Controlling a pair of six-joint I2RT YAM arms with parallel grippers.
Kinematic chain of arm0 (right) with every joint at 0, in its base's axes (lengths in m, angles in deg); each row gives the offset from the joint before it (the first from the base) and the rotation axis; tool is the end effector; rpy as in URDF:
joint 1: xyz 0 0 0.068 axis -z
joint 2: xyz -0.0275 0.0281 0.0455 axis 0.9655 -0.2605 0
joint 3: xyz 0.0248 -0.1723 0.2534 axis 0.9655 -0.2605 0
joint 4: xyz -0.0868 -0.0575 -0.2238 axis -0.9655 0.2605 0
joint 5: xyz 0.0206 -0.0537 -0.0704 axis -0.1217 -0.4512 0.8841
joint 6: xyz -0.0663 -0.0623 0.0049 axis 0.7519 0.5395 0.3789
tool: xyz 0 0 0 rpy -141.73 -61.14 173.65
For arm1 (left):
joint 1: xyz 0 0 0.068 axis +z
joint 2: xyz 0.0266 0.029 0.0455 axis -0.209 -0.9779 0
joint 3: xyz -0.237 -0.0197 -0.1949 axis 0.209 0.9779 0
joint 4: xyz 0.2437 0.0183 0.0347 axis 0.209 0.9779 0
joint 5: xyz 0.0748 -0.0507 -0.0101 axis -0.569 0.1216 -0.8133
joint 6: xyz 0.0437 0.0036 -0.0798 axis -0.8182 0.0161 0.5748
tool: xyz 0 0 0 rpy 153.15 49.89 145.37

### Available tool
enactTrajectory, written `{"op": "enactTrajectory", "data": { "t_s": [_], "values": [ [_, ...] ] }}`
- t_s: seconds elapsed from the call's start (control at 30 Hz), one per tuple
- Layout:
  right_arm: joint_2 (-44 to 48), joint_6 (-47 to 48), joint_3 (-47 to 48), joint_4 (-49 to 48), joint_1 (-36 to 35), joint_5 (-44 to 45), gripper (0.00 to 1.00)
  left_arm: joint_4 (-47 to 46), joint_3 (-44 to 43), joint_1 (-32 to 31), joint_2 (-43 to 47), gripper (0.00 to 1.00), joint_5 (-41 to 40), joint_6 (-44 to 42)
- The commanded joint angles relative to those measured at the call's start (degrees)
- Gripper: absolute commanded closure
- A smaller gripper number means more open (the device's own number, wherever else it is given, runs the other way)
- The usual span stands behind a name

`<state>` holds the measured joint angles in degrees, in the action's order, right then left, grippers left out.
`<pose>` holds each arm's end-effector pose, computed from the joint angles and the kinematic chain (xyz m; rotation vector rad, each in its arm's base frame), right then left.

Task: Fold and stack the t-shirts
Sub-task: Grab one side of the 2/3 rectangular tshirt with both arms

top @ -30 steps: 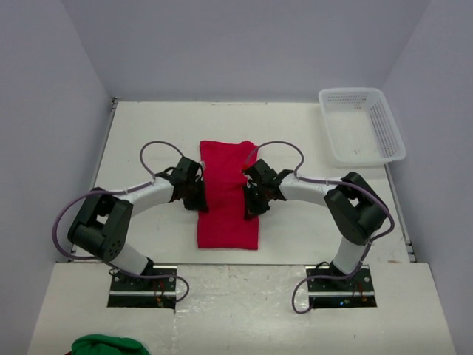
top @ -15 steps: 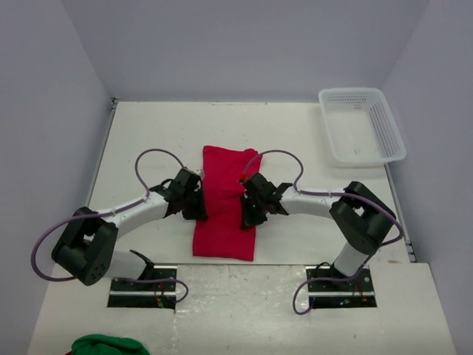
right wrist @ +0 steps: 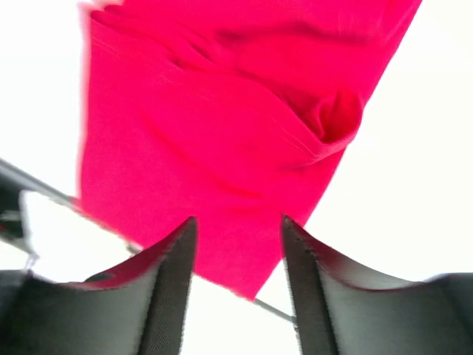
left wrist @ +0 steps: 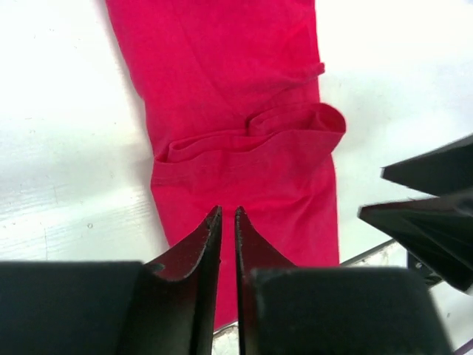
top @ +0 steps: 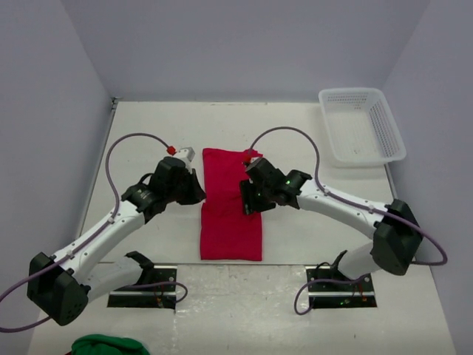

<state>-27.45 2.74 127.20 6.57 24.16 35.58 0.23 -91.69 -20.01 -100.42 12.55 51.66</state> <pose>0.1952 0.2394 0.2397 -0.4105 2.6657 0.5058 0.1814 -0.1197 0.2624 -0.0763 2.4446 -0.6457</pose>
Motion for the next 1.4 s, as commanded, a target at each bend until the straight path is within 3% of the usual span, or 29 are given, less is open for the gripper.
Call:
{"op": "enactTrajectory", "data": {
  "t_s": [0.0, 0.03, 0.07, 0.2, 0.33, 0.53, 0.6, 0.97, 1.37],
  "values": [
    [6.2, 0.7, 4.0, 7.2, -0.6, 3.1, 0.45, 4.2, -2.2, -0.4, 0.9, 0.86, -1.4, -1.6],
    [7.0, -0.5, 3.1, 8.0, -0.6, 2.6, 0.42, 5.0, -2.0, -0.4, 0.4, 0.79, -1.6, -1.5],
    [7.9, -1.2, 1.9, 7.9, -0.7, 1.1, 0.41, 5.9, -1.4, -0.4, 0.0, 0.62, -1.3, -1.3],
    [15.8, -5.8, -12.2, 1.9, -0.9, -2.5, 0.33, 4.4, 6.6, -0.4, 1.2, 0.46, 6.6, 1.8],
    [26.6, -11.4, -29.7, -6.8, -1.0, -10.4, 0.32, 0.3, 16.3, -0.3, 4.0, 0.48, 12.6, 5.5],
    [36.9, -16.2, -42.7, -16.8, -1.0, -14.3, 0.28, -4.2, 23.8, -0.4, 9.8, 0.49, 16.7, 8.7],
    [38.1, -17.7, -44.5, -18.1, -1.0, -15.4, 0.28, -5.2, 26.1, -0.4, 10.5, 0.54, 18.1, 9.7],
    [34.9, -19.6, -45.7, -22.0, -1.1, -15.3, 0.27, -2.8, 30.6, -0.4, 14.2, 0.5, 19.7, 9.9],
    [28.8, -21.7, -45.7, -26.6, -1.1, -13.9, 0.27, -5.7, 33.0, -0.3, 6.0, 0.47, 19.8, 7.1]
  ]
}}
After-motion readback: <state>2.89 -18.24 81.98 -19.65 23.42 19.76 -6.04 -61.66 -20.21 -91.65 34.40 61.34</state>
